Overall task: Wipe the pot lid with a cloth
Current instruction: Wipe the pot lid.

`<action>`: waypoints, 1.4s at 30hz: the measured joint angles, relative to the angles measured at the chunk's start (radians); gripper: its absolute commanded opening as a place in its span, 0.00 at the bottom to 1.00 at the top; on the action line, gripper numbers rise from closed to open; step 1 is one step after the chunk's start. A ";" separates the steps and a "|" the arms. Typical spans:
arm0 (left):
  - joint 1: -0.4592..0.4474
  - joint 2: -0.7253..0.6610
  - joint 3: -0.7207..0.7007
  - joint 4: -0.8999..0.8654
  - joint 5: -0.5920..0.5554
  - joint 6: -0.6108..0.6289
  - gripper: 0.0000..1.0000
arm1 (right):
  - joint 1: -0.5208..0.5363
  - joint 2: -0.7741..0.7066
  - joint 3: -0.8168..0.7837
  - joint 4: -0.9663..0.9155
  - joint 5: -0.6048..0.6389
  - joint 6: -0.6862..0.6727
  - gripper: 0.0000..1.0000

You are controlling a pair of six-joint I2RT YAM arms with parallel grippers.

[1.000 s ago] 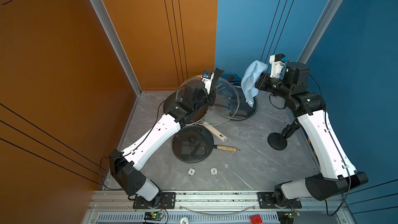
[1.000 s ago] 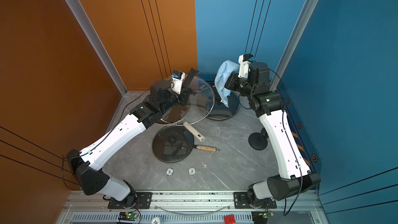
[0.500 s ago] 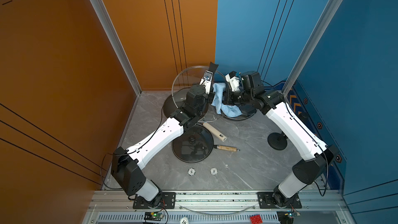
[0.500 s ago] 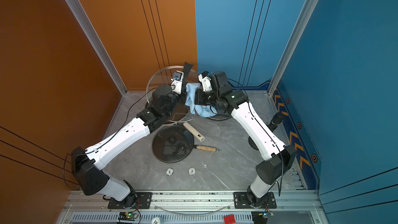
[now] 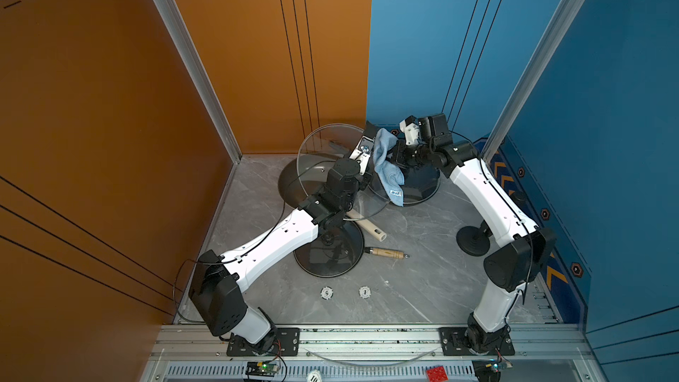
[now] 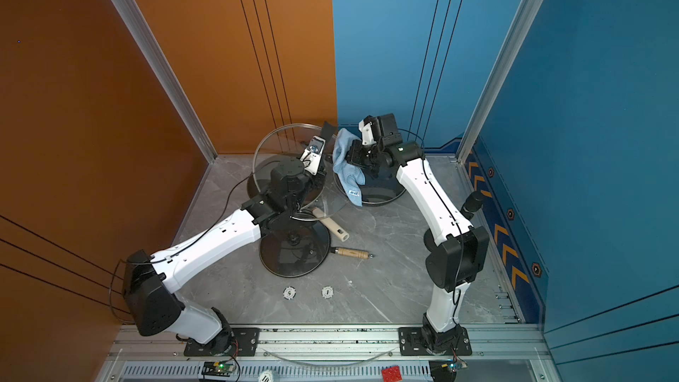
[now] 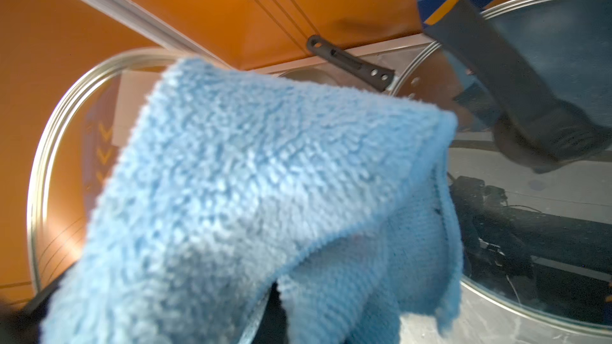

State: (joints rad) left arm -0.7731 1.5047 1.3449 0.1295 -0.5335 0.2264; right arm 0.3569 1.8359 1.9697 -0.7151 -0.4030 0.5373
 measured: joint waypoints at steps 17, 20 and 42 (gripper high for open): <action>-0.017 -0.046 -0.011 0.024 -0.007 0.009 0.00 | 0.067 0.027 0.124 0.085 -0.051 -0.021 0.00; -0.021 -0.046 -0.011 0.025 0.004 0.002 0.00 | 0.089 0.034 0.131 0.137 -0.100 0.035 0.00; -0.050 -0.046 -0.010 -0.034 -0.012 -0.019 0.00 | 0.050 0.021 0.066 0.079 0.142 -0.016 0.00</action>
State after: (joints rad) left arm -0.8234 1.4586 1.3354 0.0952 -0.5457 0.2070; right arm 0.4072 1.8568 2.0354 -0.6365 -0.2615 0.5213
